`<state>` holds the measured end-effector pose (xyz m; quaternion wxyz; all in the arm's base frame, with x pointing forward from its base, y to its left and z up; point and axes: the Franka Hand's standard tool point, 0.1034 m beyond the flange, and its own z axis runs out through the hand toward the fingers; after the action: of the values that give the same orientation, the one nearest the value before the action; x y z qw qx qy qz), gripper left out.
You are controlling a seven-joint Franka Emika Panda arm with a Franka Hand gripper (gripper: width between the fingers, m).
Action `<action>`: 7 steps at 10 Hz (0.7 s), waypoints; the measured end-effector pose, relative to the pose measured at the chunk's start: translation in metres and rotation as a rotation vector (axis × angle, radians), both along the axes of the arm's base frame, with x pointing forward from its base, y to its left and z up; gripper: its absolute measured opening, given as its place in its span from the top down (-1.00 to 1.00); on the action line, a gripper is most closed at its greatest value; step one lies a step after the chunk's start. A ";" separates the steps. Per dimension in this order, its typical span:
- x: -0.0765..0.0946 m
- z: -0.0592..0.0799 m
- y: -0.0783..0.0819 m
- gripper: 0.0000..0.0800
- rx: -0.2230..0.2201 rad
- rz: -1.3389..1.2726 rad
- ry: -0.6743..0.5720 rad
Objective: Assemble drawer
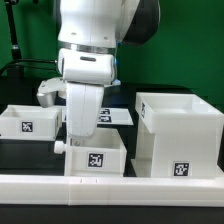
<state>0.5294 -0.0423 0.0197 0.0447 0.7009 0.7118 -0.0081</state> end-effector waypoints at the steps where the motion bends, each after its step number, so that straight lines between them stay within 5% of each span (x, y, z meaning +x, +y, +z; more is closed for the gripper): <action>1: 0.001 -0.001 0.003 0.89 0.003 -0.014 -0.007; 7: 0.005 -0.001 0.007 0.89 0.005 -0.046 -0.009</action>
Offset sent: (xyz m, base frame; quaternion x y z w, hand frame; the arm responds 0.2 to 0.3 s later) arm 0.0000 0.0000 0.0000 0.0000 0.0000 0.0000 1.0000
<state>0.5347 -0.0354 0.0188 0.0458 0.7171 0.6954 -0.0042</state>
